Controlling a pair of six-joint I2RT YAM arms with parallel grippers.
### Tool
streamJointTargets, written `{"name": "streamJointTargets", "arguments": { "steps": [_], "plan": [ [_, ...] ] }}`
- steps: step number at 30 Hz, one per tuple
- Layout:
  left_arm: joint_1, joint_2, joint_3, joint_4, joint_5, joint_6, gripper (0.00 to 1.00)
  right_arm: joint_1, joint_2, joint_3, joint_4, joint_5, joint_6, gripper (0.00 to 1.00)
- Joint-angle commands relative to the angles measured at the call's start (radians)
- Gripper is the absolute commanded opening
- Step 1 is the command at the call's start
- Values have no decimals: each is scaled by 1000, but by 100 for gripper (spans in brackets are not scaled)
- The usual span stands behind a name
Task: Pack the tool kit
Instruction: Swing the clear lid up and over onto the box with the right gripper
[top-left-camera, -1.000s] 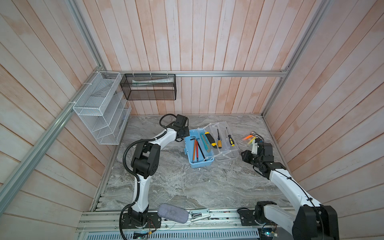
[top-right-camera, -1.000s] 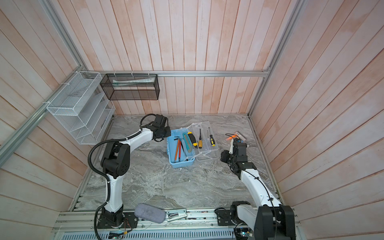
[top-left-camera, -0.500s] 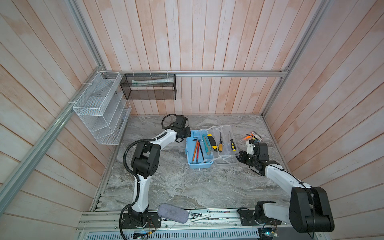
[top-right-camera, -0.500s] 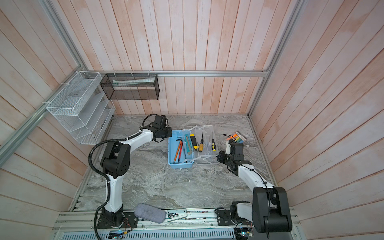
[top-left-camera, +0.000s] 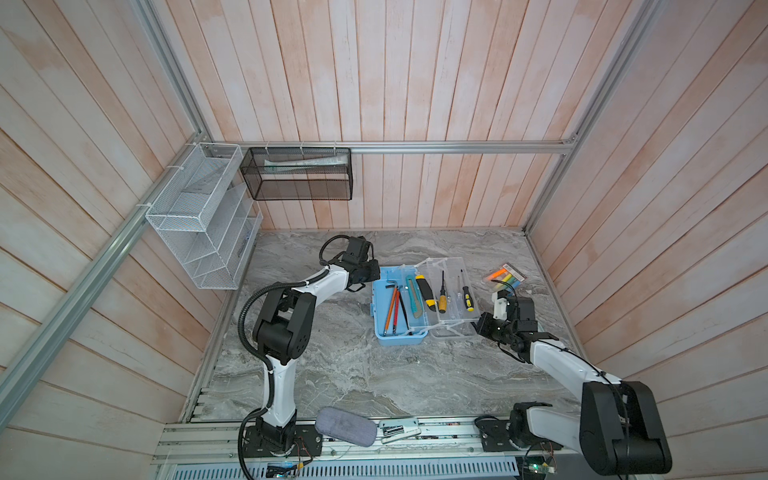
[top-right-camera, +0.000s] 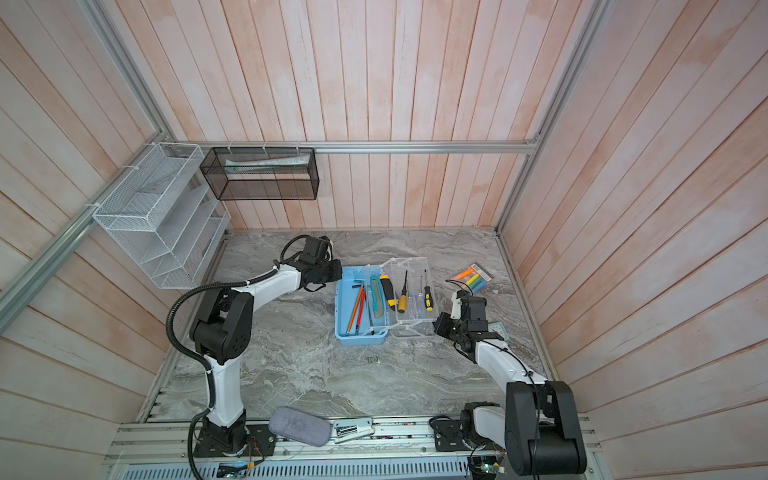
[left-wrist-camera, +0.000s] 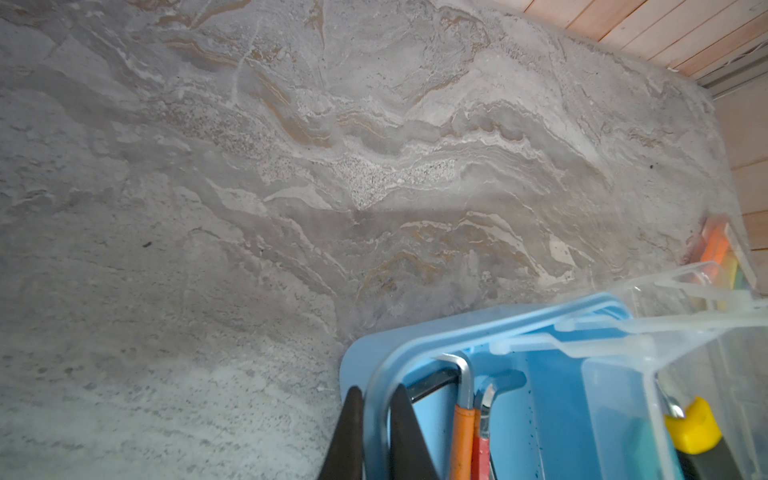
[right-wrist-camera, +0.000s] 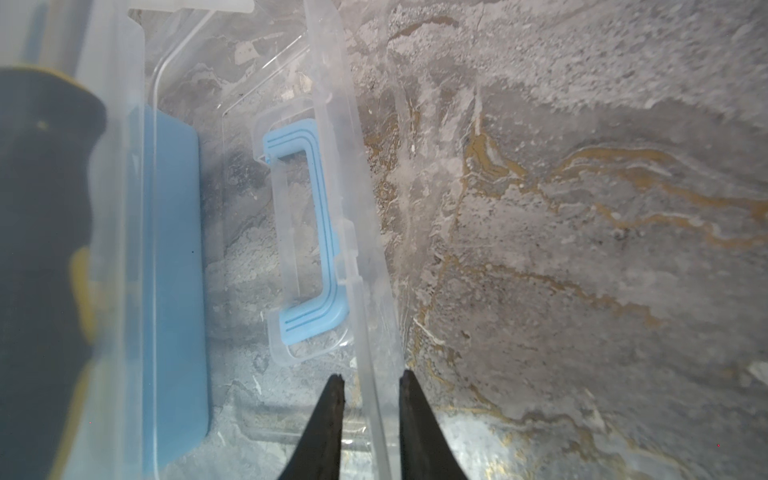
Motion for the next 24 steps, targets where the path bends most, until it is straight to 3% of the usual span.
{"name": "streamJointTargets", "arguments": {
  "steps": [1,9,11,24],
  "plan": [
    [-12,-29,-16,-7,59,-14,0,-4,4,-16,25,-12,5,22],
    [-12,-50,-42,27,98,-56,0,-5,38,-19,42,-26,4,19],
    [-12,-59,-53,36,104,-62,0,-5,49,-15,44,-31,1,1],
    [-56,-101,-107,87,148,-111,0,-4,-76,133,-87,61,-35,0]
  ]
}}
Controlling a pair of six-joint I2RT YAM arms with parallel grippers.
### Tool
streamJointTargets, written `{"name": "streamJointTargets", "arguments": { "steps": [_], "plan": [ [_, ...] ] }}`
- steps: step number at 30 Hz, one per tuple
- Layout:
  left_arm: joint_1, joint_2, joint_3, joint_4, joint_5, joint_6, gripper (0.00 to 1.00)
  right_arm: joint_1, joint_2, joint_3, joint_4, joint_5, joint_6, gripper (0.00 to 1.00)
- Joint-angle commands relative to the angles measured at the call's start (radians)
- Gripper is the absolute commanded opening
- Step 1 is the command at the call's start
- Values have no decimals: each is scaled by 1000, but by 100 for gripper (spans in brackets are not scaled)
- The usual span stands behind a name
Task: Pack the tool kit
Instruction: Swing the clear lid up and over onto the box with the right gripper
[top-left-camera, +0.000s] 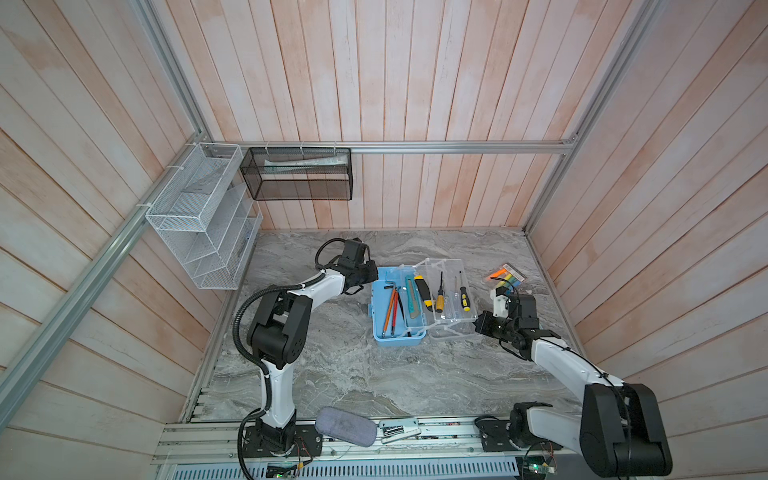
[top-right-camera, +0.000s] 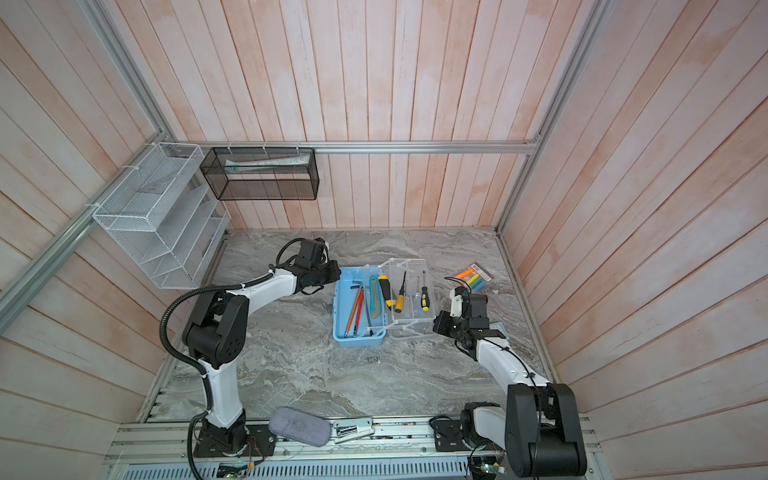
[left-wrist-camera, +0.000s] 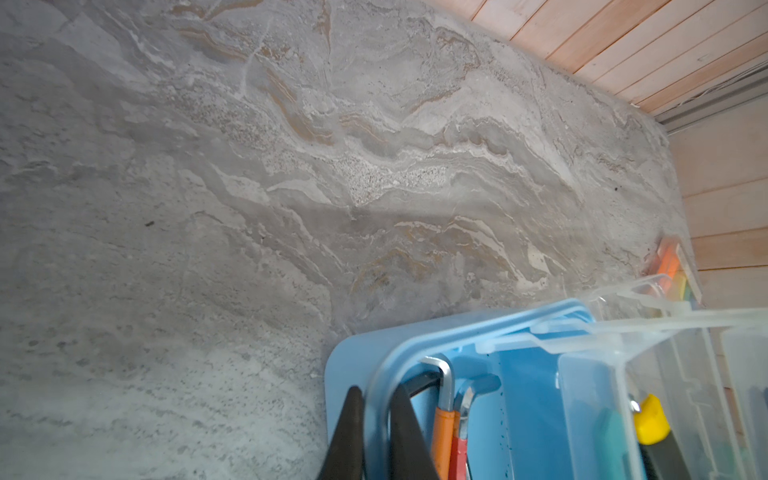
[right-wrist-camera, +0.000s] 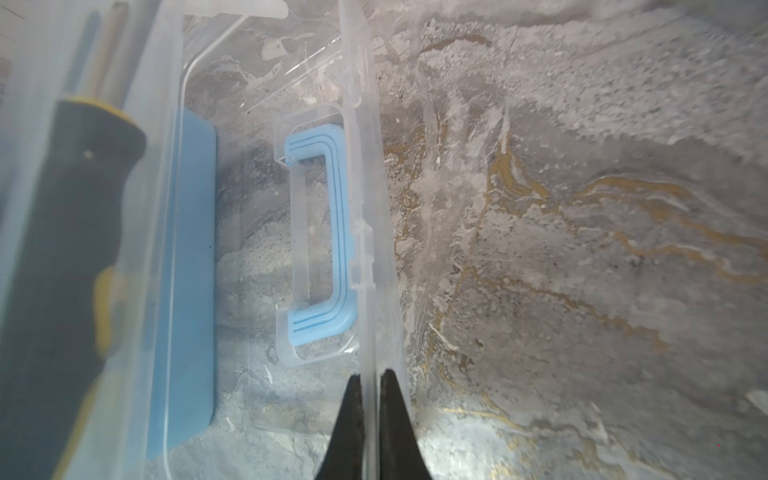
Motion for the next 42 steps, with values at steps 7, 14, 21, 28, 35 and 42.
{"name": "streamJointTargets", "arguments": {
  "steps": [7,14,21,28,35,42],
  "plan": [
    [-97,-43,-14,20,112,-65,0,114,-122,242,-101,205,1,0],
    [-115,-43,-14,36,114,-95,0,384,-82,394,-163,380,-20,0],
    [-115,-50,-17,47,100,-108,0,569,-6,466,-169,406,0,6],
    [-102,-73,-38,74,85,-140,0,609,15,454,-116,340,29,21],
    [-80,-108,-50,80,27,-171,0,609,3,449,-62,313,30,24],
    [-56,-136,-78,97,-35,-212,0,608,19,438,-43,307,32,25]
  ]
}}
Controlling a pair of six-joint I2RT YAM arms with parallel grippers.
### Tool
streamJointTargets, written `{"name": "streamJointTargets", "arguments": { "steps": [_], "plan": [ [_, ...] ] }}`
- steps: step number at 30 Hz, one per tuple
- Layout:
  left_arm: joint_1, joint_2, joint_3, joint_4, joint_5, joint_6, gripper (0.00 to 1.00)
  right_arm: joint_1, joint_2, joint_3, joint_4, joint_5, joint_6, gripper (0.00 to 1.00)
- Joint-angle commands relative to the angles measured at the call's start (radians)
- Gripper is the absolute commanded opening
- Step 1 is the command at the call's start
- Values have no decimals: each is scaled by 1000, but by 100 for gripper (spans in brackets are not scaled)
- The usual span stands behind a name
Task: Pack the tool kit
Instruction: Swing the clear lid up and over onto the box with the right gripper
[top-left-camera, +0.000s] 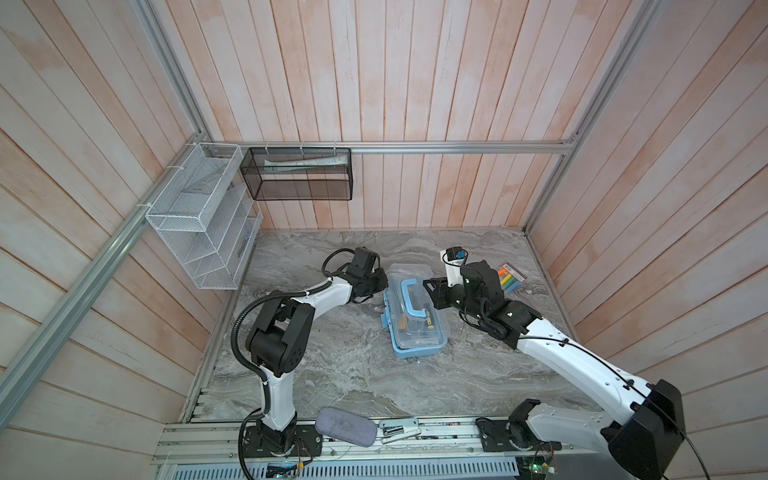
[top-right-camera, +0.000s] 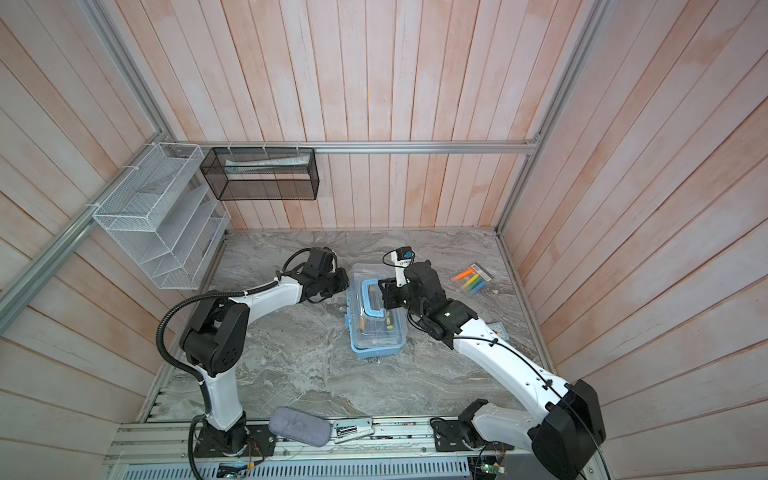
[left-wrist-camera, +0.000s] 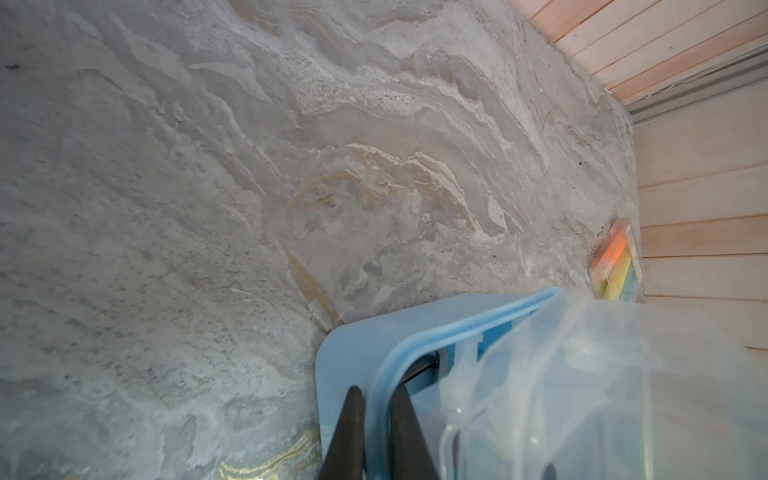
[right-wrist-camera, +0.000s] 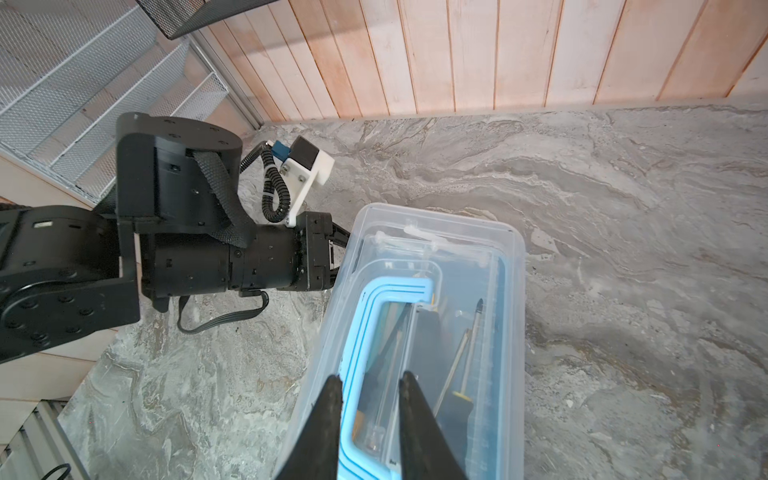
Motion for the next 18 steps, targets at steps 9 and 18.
{"name": "streamJointTargets", "arguments": {
  "steps": [9,18],
  "plan": [
    [19,-76,21,70,-62,10,46,-17,32,-66,66,-45,3,31],
    [21,-142,-4,26,-207,85,70,-16,31,-73,123,0,7,29]
  ]
}}
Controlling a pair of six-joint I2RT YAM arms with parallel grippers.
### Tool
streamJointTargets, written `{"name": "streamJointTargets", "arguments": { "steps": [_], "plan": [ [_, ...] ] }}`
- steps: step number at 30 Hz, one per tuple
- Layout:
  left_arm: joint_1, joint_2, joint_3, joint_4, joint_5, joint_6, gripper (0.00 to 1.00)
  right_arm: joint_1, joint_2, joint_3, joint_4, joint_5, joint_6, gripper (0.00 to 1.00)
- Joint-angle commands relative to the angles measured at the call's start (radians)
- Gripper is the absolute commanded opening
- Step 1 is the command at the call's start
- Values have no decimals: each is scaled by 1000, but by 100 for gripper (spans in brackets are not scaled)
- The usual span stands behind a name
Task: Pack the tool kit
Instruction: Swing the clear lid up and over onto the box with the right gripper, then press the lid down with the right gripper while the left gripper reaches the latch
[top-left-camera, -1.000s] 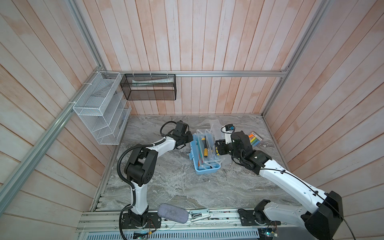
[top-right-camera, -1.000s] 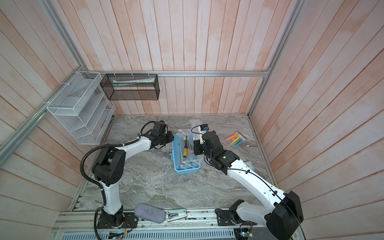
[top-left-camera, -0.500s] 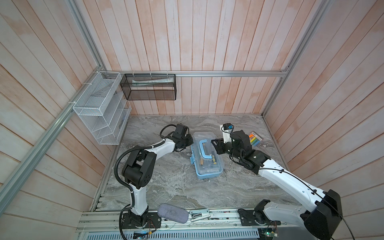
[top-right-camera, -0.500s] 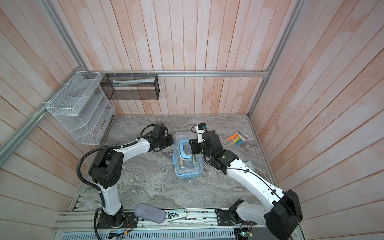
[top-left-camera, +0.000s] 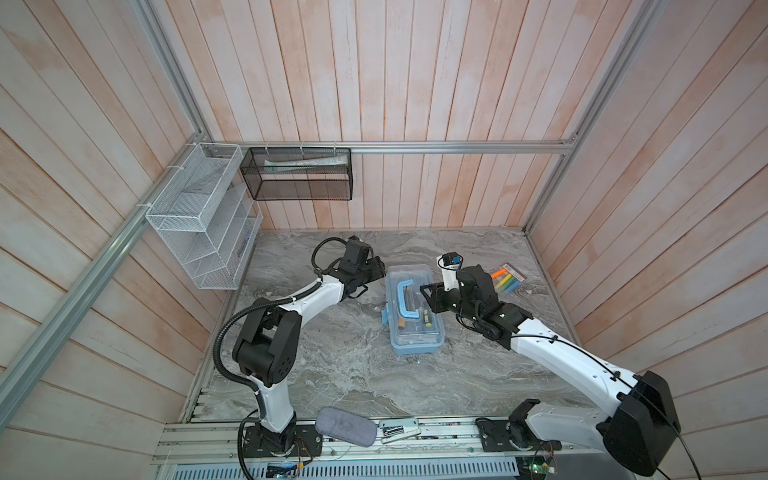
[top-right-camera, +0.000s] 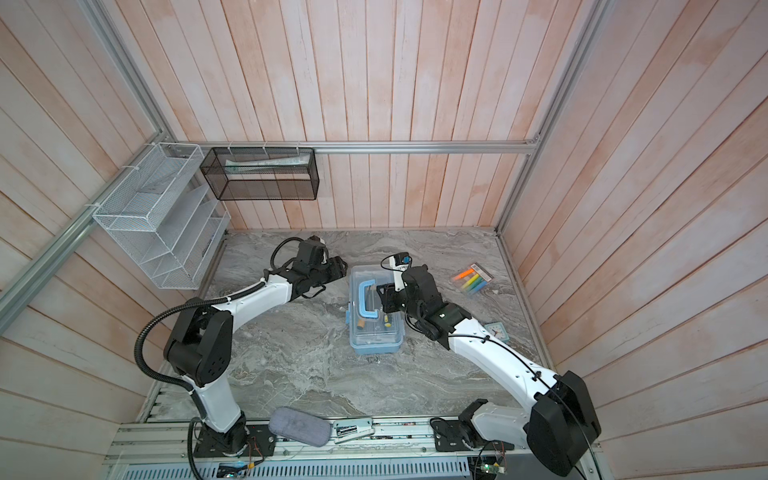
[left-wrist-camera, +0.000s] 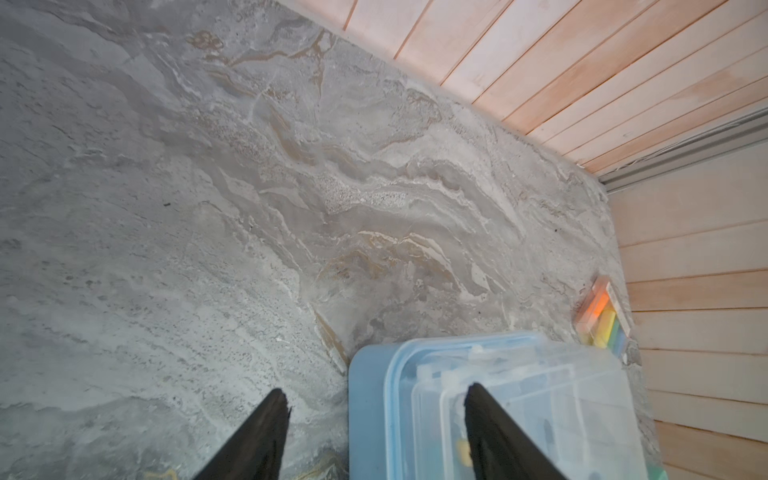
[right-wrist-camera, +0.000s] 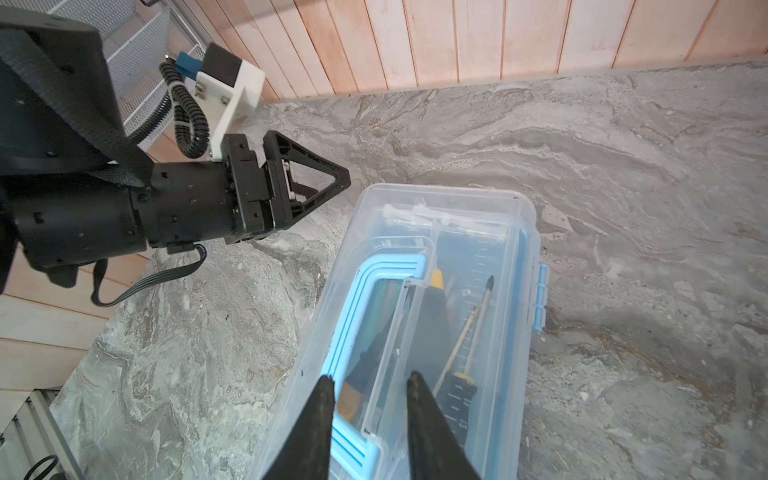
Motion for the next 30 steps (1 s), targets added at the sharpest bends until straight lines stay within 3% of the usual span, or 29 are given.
{"name": "streamJointTargets", "arguments": {
  "steps": [1,5,8,9,10,16,23,30],
  "plan": [
    [1,-49,-6,-1,-88,43,70,-3,-14,-15,70,57,23,29],
    [1,-129,-84,-6,-113,64,74,-35,-46,-112,182,100,130,28],
    [-9,-243,-271,130,-95,120,79,-177,-48,-153,203,-138,243,18],
    [-13,-283,-332,176,-99,125,92,-226,-38,-156,199,-237,257,19],
    [-13,-330,-394,201,-103,118,99,-261,-29,-166,219,-346,224,24],
    [-37,-466,-543,107,-29,125,100,-283,-43,-241,222,-265,215,28],
    [-90,-497,-697,147,-11,84,98,-294,57,-234,243,-293,204,28],
    [-155,-451,-753,233,-22,71,98,-294,180,-164,295,-400,191,26]
  ]
}}
